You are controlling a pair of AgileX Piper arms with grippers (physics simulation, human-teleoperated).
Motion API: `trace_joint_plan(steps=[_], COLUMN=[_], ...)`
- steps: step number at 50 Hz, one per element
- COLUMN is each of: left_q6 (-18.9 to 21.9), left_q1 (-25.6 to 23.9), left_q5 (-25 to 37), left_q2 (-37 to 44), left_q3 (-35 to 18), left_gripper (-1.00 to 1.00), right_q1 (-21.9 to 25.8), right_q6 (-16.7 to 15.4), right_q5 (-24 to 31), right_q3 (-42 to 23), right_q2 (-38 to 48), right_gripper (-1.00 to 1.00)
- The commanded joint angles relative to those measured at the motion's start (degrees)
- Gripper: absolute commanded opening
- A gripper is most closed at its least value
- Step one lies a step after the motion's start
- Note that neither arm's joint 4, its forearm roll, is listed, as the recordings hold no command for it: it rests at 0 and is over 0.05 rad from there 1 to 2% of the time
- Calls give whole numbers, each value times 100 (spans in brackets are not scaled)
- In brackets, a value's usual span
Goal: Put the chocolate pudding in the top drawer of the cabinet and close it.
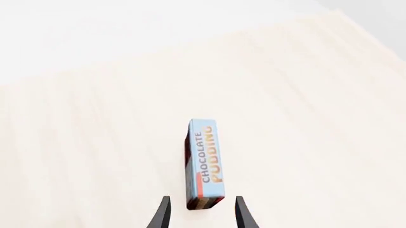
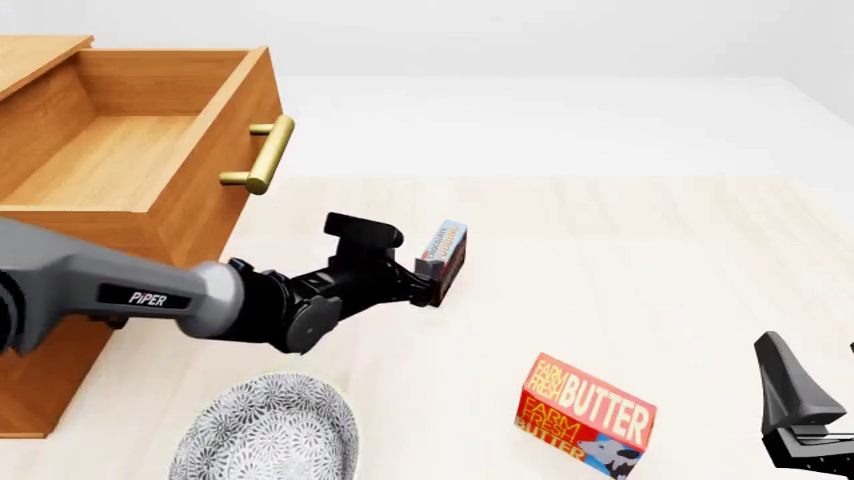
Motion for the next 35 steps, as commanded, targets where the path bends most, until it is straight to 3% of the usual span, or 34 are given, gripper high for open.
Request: trace_joint_plan(steps=[1, 35], left_q6=[-8, -108], left_q1=[-5, -120], left_q5=[-22, -7], left_q2=[166, 630], left_q3=[-112, -432], left_gripper=[100, 100], right_q1=[-1, 0], right_q6=[-1, 0], right_q5=[0, 0], right_q3=[0, 0], right_q2=[0, -1], right_gripper=[100, 100])
